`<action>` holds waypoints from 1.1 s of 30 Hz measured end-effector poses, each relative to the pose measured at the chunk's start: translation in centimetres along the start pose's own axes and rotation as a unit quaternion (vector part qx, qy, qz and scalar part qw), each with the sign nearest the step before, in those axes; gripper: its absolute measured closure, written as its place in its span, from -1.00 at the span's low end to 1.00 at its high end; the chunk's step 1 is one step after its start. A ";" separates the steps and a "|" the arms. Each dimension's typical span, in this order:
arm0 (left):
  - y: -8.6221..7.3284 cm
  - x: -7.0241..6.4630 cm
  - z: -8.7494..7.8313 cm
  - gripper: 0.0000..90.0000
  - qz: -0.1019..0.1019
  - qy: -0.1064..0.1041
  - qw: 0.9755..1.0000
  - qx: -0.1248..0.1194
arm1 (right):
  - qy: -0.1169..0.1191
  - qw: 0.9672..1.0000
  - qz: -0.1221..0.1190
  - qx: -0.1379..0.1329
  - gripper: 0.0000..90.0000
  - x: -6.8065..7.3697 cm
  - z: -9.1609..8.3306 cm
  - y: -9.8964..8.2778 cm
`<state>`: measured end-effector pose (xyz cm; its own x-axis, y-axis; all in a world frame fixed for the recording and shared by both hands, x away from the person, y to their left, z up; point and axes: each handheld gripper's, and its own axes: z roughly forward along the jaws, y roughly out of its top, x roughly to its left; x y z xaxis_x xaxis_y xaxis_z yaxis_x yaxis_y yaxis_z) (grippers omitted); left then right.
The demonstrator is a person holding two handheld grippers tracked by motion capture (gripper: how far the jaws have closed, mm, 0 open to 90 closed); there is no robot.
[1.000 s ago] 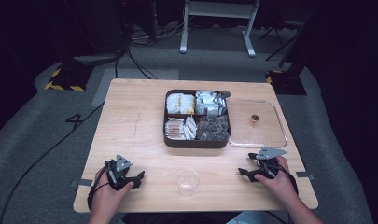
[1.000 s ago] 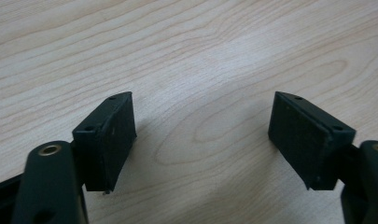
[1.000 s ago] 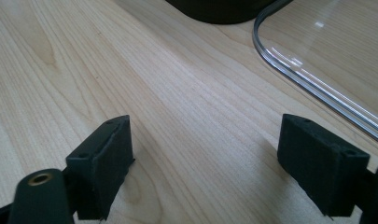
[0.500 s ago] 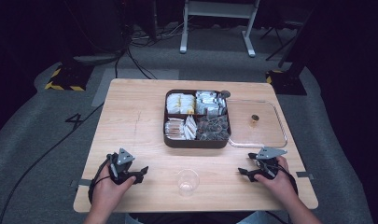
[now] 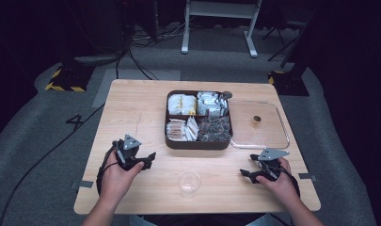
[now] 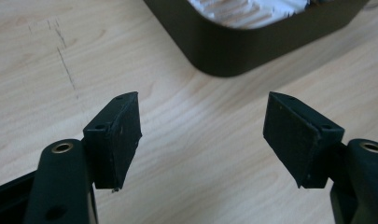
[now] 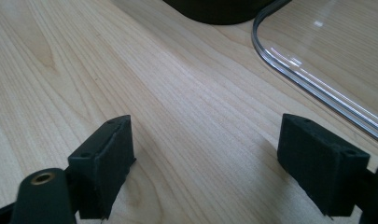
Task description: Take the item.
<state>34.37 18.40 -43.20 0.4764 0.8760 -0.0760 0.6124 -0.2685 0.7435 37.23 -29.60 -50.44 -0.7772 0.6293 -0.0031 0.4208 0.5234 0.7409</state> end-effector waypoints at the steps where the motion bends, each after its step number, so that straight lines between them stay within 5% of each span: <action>1: 0.6 -0.1 0.2 -0.37 -0.007 0.006 1.000 -0.003 | -0.002 1.000 0.002 0.000 -0.58 0.1 0.0 0.0; 7: 2.7 -1.2 0.4 -0.34 -0.017 0.002 1.000 -0.007 | -0.006 1.000 0.006 0.000 -0.58 0.2 0.0 0.0; 13: 5.4 -3.2 1.2 -0.33 0.005 -0.004 1.000 -0.011 | -0.016 1.000 0.015 0.000 -0.56 0.4 -0.1 0.0; 25: 10.0 -3.1 5.1 -0.26 0.011 0.006 1.000 -0.019 | -0.024 0.999 0.022 -0.004 -0.46 0.5 -0.1 -0.1; 29: 11.2 -2.6 6.8 -0.25 0.030 0.022 0.999 -0.006 | -0.027 0.999 0.024 -0.005 -0.44 0.5 -0.1 -0.1; 33: 12.1 -2.3 8.1 -0.23 0.011 0.007 1.000 -0.002 | -0.029 0.999 0.027 -0.005 -0.44 0.5 -0.1 0.0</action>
<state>45.84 9.90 -39.39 0.4805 0.8755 -0.0508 0.5994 -0.2857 0.7477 36.77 -29.35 -50.40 -0.7248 0.6890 -0.0014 0.4569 0.4823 0.7474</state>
